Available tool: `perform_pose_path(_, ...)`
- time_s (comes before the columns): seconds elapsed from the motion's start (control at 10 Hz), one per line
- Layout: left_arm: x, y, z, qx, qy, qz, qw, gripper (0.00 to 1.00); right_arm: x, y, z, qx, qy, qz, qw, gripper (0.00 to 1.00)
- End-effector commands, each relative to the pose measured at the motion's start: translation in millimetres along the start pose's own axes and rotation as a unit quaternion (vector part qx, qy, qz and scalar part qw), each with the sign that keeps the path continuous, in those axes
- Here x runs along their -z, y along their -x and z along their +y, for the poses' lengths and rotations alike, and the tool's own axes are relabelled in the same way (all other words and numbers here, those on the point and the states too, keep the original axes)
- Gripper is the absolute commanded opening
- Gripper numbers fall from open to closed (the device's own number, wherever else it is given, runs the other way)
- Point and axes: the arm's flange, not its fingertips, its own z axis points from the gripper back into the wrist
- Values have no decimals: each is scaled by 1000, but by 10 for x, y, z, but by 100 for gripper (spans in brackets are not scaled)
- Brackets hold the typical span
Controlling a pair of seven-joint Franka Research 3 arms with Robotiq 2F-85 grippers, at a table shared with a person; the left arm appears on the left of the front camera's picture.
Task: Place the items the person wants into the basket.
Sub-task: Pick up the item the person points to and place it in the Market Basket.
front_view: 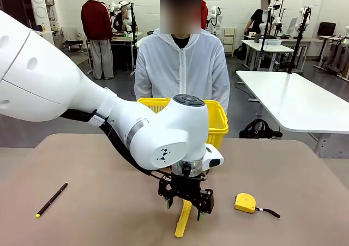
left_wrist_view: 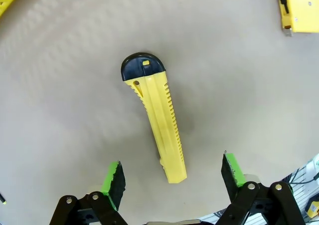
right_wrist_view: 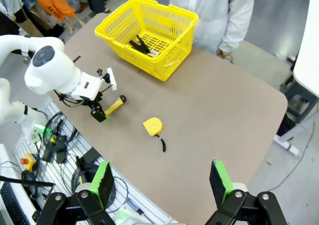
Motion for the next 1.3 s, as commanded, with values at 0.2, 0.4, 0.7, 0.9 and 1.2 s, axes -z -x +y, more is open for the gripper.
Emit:
perform_pose_path(0.2,221,-40,-76,-23,-16,-8,1000,100,13,-1,-7,-4,-8,-4,1000,100)
perform_pose_path(0.4,288,-75,-68,-18,-24,1,1000,41,13,-1,-7,-4,-8,-4,1000,100)
perform_pose_path(0.7,315,-53,-107,-11,-24,6,1000,0,13,-1,-7,-4,-8,-4,1000,100)
perform_pose_path(0.9,322,-53,-119,-10,-23,7,1000,6,13,-1,-7,-4,-8,-4,1000,100)
perform_pose_path(1.2,318,-54,-114,-6,-21,10,1000,0,13,-1,-7,-4,-8,-4,1000,100)
